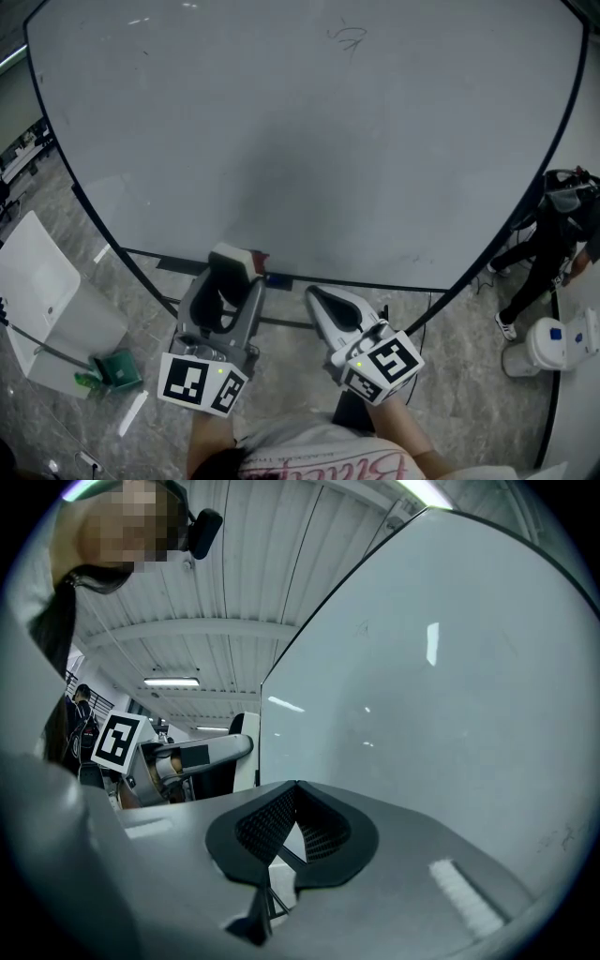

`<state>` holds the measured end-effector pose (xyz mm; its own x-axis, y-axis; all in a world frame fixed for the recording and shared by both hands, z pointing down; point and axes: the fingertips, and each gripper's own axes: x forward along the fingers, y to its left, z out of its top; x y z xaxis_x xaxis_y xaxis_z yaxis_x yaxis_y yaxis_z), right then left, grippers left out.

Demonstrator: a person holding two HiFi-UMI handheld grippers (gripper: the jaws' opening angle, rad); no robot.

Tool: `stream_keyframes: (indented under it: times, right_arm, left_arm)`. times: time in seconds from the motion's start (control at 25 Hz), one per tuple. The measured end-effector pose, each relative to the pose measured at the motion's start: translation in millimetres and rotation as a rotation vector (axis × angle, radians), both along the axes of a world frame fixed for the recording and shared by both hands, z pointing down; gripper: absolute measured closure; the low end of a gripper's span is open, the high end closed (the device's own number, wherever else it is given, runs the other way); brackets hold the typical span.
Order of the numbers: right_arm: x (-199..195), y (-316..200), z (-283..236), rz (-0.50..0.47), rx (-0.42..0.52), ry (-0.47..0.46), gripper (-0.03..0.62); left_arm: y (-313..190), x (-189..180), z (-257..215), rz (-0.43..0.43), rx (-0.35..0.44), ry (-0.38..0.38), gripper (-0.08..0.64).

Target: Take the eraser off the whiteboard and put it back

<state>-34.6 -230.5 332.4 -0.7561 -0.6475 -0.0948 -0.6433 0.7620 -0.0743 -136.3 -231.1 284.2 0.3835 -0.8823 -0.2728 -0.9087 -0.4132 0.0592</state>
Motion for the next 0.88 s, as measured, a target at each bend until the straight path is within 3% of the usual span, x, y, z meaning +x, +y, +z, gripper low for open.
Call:
stream_keyframes:
  times: [0.32, 0.68, 0.88]
  right_arm:
    - [-0.1, -1.5, 0.6, 0.001, -0.003, 0.008, 0.591]
    - [-0.6, -5.1, 3.2, 0.002, -0.014, 0.014, 0.591]
    - [1.9, -8.6, 3.4, 0.008, -0.018, 0.014, 0.592]
  left_arm:
    - [-34.1, -9.0, -36.9, -0.052, 0.077, -0.036, 0.304]
    - [-89.9, -12.0, -89.4, -0.109, 0.129, -0.145, 0.304]
    - [-120.4, -5.6, -107.7, -0.17, 0.148, -0.253, 0.304]
